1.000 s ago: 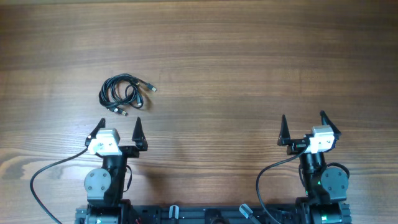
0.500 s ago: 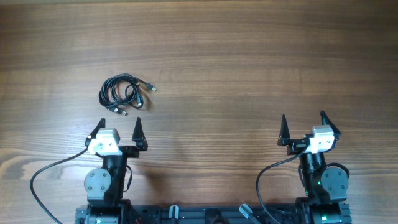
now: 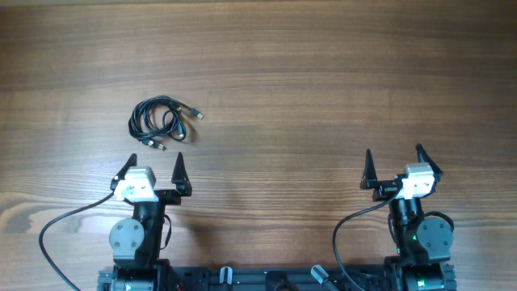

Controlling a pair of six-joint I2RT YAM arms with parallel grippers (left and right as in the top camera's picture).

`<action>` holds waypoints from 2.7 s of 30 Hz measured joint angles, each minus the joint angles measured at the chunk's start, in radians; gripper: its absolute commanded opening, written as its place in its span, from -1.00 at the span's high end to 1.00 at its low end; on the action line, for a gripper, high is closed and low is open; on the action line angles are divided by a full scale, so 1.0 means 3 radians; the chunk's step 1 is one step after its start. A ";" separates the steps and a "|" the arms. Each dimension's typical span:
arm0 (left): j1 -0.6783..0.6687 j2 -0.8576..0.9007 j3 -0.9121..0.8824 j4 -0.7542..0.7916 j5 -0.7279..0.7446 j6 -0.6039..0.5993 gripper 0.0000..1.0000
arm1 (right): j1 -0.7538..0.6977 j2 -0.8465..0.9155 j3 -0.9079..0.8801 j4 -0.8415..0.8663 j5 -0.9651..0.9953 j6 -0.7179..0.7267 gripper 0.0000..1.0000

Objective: Untangle cables

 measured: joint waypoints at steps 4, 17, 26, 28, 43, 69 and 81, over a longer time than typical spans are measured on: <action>0.0000 0.0000 0.0000 0.0000 0.0000 0.0000 -1.00 | 0.0000 0.0000 0.0000 0.0000 0.0000 0.0000 -0.99; 0.0000 0.0000 0.0000 0.0000 0.0000 0.0000 -1.00 | 0.0000 0.0000 0.0000 0.0000 0.0000 0.0001 -1.00; 0.0000 0.0000 0.0000 0.0000 0.0000 0.0000 -1.00 | 0.0000 0.0000 0.0000 0.0000 0.0000 0.0000 -0.99; 0.0000 0.0000 0.0000 0.0000 0.0000 0.0000 -1.00 | 0.0000 0.0000 0.0000 0.0000 0.0000 0.0000 -0.99; 0.0000 0.0116 0.0435 -0.0352 -0.0013 0.0000 -1.00 | 0.0000 0.0000 0.0000 0.0000 0.0000 0.0000 -0.99; 0.0003 0.3329 0.3114 -0.2098 -0.0186 0.0009 -1.00 | 0.0000 0.0013 0.0000 -0.0001 0.0000 0.0000 -0.99; 0.0378 0.3442 0.3119 -0.2318 -0.0075 -0.0258 -1.00 | 0.0000 0.0013 0.0000 -0.0001 0.0000 0.0000 -0.99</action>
